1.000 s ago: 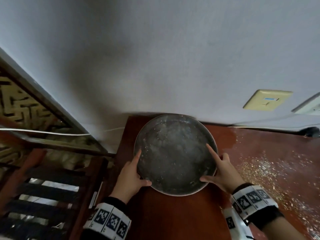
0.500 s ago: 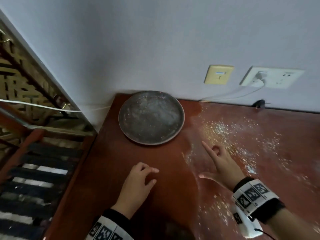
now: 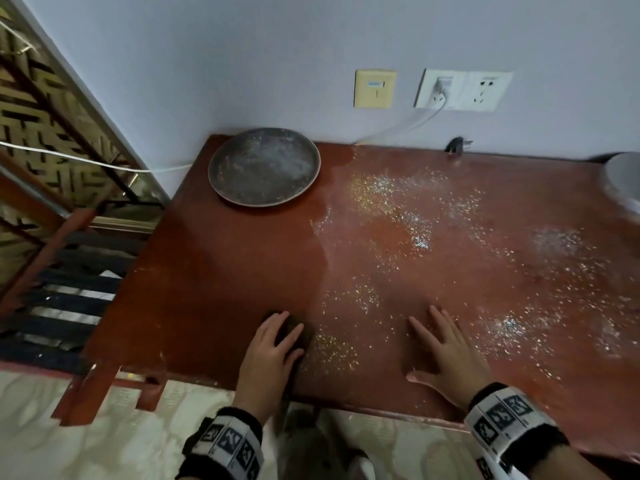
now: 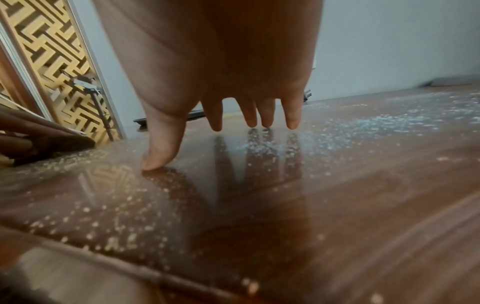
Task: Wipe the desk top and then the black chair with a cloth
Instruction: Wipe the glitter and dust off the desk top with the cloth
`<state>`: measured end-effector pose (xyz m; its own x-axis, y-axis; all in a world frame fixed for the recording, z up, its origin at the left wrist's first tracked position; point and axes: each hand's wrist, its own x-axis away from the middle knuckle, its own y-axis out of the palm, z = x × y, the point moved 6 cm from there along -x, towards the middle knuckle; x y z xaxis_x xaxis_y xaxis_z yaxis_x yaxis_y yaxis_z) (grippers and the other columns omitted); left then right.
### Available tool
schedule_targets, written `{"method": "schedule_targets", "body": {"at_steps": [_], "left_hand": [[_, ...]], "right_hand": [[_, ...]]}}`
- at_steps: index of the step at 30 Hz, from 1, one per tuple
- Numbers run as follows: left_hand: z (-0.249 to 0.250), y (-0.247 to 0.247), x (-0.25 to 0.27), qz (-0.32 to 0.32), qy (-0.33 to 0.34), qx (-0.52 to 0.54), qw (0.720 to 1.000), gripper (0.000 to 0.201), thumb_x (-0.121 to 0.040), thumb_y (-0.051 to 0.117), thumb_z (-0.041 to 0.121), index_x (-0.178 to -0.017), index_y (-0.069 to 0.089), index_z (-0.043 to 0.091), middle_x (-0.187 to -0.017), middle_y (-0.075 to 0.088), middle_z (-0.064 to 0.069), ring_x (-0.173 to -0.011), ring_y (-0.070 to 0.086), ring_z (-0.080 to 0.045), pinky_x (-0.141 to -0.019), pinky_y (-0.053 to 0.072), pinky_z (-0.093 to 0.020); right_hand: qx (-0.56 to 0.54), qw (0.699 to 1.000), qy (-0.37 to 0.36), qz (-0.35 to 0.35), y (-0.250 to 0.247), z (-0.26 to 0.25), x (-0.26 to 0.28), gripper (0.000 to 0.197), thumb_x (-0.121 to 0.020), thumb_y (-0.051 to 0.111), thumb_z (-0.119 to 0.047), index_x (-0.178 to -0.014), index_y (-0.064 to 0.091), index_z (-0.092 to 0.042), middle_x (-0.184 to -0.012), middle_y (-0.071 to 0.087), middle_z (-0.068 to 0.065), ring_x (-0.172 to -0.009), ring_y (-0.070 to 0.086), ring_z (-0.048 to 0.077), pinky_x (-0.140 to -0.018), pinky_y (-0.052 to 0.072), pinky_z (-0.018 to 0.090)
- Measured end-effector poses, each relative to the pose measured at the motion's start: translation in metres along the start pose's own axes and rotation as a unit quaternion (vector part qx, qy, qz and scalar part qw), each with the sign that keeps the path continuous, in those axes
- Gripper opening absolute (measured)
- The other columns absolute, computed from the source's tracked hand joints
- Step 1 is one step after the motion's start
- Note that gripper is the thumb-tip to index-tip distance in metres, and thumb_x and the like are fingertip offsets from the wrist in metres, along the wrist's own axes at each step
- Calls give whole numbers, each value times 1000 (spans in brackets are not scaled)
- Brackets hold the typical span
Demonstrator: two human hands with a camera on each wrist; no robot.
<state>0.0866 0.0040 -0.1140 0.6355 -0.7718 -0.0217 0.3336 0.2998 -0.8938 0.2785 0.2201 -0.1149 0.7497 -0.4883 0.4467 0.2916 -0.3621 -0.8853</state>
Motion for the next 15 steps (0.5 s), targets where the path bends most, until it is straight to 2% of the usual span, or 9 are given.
{"method": "schedule_targets", "body": {"at_steps": [2, 4, 6, 8, 10, 12, 14, 15], "left_hand": [[-6, 1, -2, 17, 7, 39, 999, 35, -78, 73, 5, -111, 70, 16, -131, 56, -9, -125, 50, -25, -98, 46, -41], [-12, 1, 4, 29, 26, 60, 997, 31, -81, 69, 3, -109, 71, 18, -131, 56, -7, -126, 49, -22, -101, 45, -40], [-9, -1, 18, 26, 80, 74, 994, 20, -91, 58, 15, -104, 73, 20, -128, 59, -4, -124, 49, -17, -100, 46, -35], [1, 1, 38, 9, 132, 100, 986, 36, -99, 39, 34, -100, 73, 22, -126, 60, -1, -125, 48, -11, -103, 41, -29], [7, 6, 51, -11, 172, 113, 979, 41, -100, 35, 38, -100, 73, 24, -128, 60, 3, -126, 47, -9, -108, 35, -25], [5, 7, 45, -18, 192, 102, 976, 40, -99, 35, 39, -100, 73, 26, -130, 58, 6, -126, 49, -9, -108, 37, -26], [-12, 0, 20, 20, 158, 75, 984, 34, -97, 41, 36, -99, 74, 25, -129, 58, 7, -122, 51, -10, -103, 41, -29], [-27, -7, 8, 40, 103, 75, 991, 26, -94, 50, 30, -99, 75, 24, -129, 58, 7, -122, 51, -9, -102, 40, -28]], "right_hand": [[1, 1000, -2, 3, -1, 3, -1, 107, -75, 53, -69, -144, -17, -30, -152, -27, 6, -135, -27, 14, -115, -10, 39], [11, 1000, -7, -10, -2, 1, -4, 110, -73, 56, -69, -141, -21, -29, -147, -33, 2, -134, -28, 13, -116, -8, 41], [5, 1000, -15, -10, -5, -2, -10, 111, -73, 59, -67, -141, -21, -29, -146, -33, 0, -136, -26, 14, -117, -4, 43], [2, 1000, -18, -4, -11, -5, -16, 108, -74, 60, -64, -145, -15, -32, -145, -33, 0, -141, -21, 18, -117, -1, 43], [16, 1000, -17, -17, -16, -9, -22, 104, -76, 57, -65, -146, -14, -34, -146, -34, -1, -142, -19, 18, -117, -1, 41], [15, 1000, -10, -24, -20, -11, -28, 103, -77, 56, -64, -146, -14, -35, -151, -29, 0, -143, -19, 18, -117, -1, 41], [17, 999, -3, -35, -22, -9, -34, 103, -77, 57, -63, -146, -13, -35, -153, -26, 1, -143, -18, 17, -117, -1, 42], [13, 999, 0, -43, -21, -7, -35, 103, -77, 57, -63, -146, -13, -35, -153, -26, 0, -143, -18, 17, -117, 0, 43]]}}
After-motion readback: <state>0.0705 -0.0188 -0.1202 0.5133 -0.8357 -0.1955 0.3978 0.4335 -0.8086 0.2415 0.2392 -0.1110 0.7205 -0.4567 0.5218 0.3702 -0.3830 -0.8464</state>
